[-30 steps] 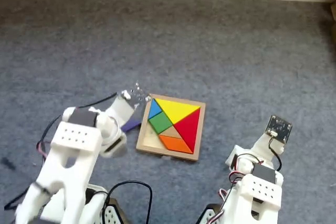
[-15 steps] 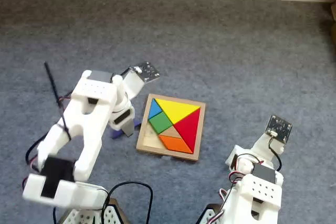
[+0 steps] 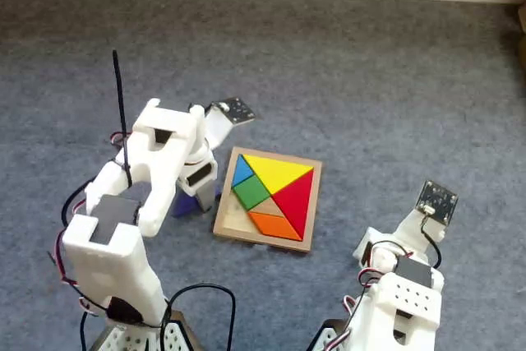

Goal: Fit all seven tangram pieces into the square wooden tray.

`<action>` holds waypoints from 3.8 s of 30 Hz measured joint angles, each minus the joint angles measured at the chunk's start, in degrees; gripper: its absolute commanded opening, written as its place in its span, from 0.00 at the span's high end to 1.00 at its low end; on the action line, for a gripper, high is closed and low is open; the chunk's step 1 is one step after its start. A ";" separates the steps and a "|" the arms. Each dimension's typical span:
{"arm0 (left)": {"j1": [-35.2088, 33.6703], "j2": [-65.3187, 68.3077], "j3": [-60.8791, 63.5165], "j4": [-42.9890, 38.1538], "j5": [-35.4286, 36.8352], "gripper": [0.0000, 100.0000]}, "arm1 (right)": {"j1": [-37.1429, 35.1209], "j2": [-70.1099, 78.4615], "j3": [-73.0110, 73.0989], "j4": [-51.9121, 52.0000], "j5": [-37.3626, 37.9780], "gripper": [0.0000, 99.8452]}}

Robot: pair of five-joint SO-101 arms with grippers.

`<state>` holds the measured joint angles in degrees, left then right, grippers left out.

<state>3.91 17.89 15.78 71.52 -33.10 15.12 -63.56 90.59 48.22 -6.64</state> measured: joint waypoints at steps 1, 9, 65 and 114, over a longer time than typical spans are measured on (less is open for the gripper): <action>0.09 0.53 -0.35 0.00 -0.09 0.84 | 0.00 0.00 0.00 0.00 0.00 0.99; 0.35 0.70 -0.62 0.18 -0.18 0.89 | 0.00 0.00 0.00 0.00 0.00 0.99; -1.41 5.80 -7.21 8.35 7.91 0.90 | 0.00 0.00 0.00 0.00 0.00 0.99; 7.91 -19.08 17.05 -4.75 10.11 0.78 | 0.00 0.00 0.00 0.00 0.00 0.99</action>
<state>11.82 -1.19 32.84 66.77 -22.99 15.12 -63.56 90.59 48.22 -6.64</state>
